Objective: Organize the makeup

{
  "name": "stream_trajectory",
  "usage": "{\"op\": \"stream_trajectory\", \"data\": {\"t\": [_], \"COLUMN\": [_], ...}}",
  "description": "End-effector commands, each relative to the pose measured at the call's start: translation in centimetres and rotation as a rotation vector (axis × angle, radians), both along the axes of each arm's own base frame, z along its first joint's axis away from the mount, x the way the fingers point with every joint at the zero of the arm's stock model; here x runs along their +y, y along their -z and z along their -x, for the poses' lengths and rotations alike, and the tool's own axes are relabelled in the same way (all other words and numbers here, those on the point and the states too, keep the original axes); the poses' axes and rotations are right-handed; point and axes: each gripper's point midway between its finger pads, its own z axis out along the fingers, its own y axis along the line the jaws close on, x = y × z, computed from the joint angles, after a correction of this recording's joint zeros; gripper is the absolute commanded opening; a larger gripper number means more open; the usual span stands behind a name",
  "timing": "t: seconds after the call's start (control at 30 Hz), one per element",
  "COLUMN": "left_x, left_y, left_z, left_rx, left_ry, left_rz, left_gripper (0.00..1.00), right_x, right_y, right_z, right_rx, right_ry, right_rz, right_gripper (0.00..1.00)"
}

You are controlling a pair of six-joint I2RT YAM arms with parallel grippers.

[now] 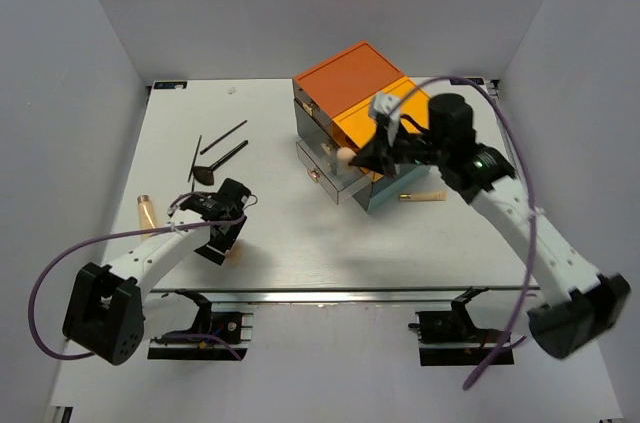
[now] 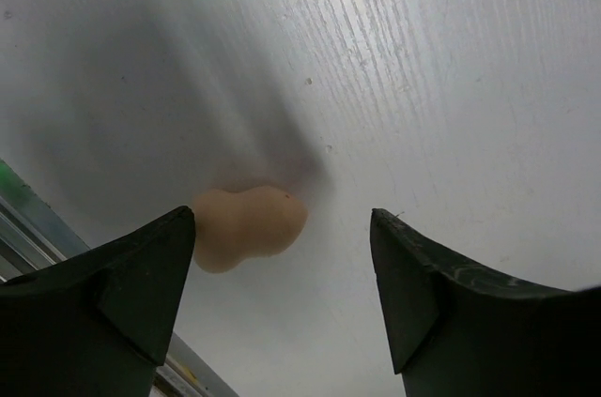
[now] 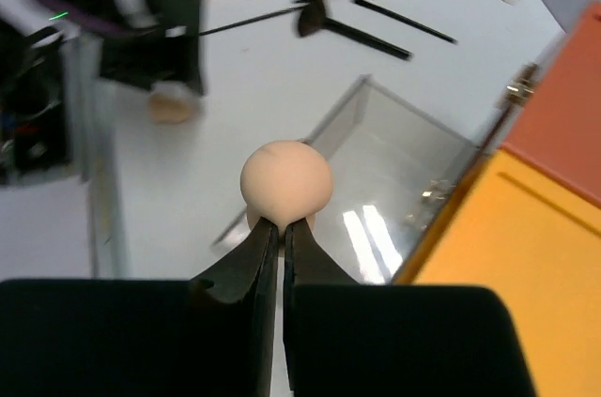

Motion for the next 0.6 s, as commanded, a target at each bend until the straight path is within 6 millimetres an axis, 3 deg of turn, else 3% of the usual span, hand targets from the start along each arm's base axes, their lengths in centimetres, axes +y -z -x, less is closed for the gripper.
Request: {"op": "stream_trajectory", "data": {"t": [0.0,0.03,0.07,0.13,0.17,0.2,0.27,0.3,0.37,0.47,0.57], "left_x": [-0.7,-0.8,-0.8,-0.8,-0.7,-0.9,-0.9,-1.1,-1.4,-1.7,-2.0], "left_y": [-0.6,-0.6,-0.5,-0.3,0.0,0.3,1.2,1.6,2.2,2.4,2.7], "left_z": [-1.0,-0.9,-0.7,-0.4,0.0,0.3,0.9,1.2,1.2,1.0,0.7], "left_rx": [-0.018,-0.011,0.003,0.019,0.031,0.042,0.068,0.079,0.091,0.105,0.132], "left_ry": [0.028,0.037,0.042,0.060,0.067,0.073,0.088,0.094,0.108,0.128,0.159], "left_rz": [0.029,0.029,0.029,0.028,0.027,0.037,0.044,0.058,0.067,0.065,0.059], "left_gripper": [0.83,0.81,0.81,0.81,0.81,0.81,0.77,0.72,0.57,0.44,0.44], "right_x": [1.2,1.3,1.2,1.4,1.7,1.6,1.7,1.8,1.6,1.5,1.2], "right_y": [0.7,0.2,1.7,1.7,2.5,3.4,3.4,3.1,2.2,0.1,-1.9], "right_z": [-8.1,-8.8,-9.9,-10.4,-10.4,-9.9,-9.3,-9.2,-8.5,-7.8,-7.1], "right_rx": [0.070,0.047,0.061,0.042,0.065,0.092,0.087,0.074,0.043,-0.013,-0.041], "right_ry": [0.305,0.317,0.349,0.326,0.309,0.290,0.247,0.243,0.234,0.224,0.227], "right_rz": [-0.005,-0.001,0.041,0.081,0.103,0.130,0.139,0.127,0.100,0.043,-0.002], "right_gripper": [0.00,0.00,0.00,0.05,0.13,0.34,0.59,0.76,0.82,0.83,0.83]}}
